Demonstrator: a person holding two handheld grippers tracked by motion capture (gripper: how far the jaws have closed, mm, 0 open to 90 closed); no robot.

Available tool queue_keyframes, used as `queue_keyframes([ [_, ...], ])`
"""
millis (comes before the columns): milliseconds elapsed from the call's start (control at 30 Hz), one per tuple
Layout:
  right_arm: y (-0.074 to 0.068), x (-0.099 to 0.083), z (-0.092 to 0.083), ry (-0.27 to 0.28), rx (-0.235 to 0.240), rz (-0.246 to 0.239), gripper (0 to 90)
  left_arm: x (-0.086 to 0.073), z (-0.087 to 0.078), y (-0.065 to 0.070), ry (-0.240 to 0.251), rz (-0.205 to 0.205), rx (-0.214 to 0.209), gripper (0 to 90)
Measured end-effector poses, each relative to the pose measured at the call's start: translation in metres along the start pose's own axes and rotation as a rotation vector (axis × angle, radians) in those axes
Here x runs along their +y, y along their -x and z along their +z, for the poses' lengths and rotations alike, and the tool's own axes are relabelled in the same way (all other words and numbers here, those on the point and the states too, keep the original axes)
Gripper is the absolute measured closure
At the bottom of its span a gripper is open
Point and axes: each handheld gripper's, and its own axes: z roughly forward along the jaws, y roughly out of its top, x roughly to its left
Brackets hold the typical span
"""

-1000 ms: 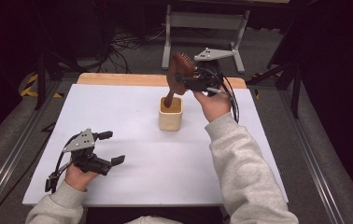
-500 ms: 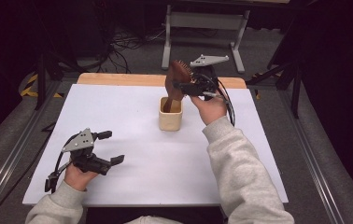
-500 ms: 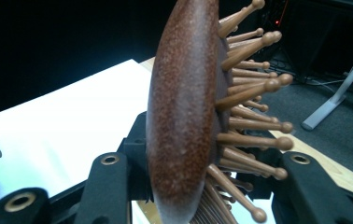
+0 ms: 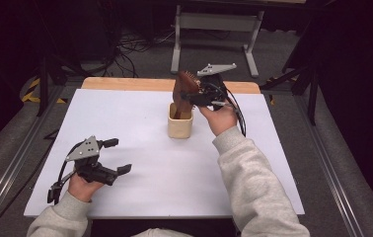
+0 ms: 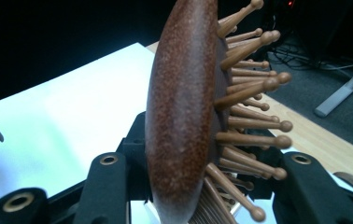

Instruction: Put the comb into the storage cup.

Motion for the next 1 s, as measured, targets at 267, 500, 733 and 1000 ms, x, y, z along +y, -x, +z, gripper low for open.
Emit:
queue_keyframes([
  [267,-0.001,-0.004,0.006,-0.033,0.019,0.009,53.5,0.000,0.001,0.000,-0.001,-0.002,-0.003,0.0],
  [500,-0.001,-0.006,0.009,-0.060,0.018,0.011,52.5,0.000,0.001,0.000,-0.006,0.000,-0.004,0.0],
  [733,-0.001,-0.008,0.011,-0.075,0.016,0.004,50.4,0.000,0.001,0.001,-0.006,-0.002,-0.003,0.0],
  [1000,-0.001,-0.008,0.009,-0.077,0.002,-0.005,47.3,0.000,0.001,0.000,-0.007,-0.003,-0.005,0.0],
])
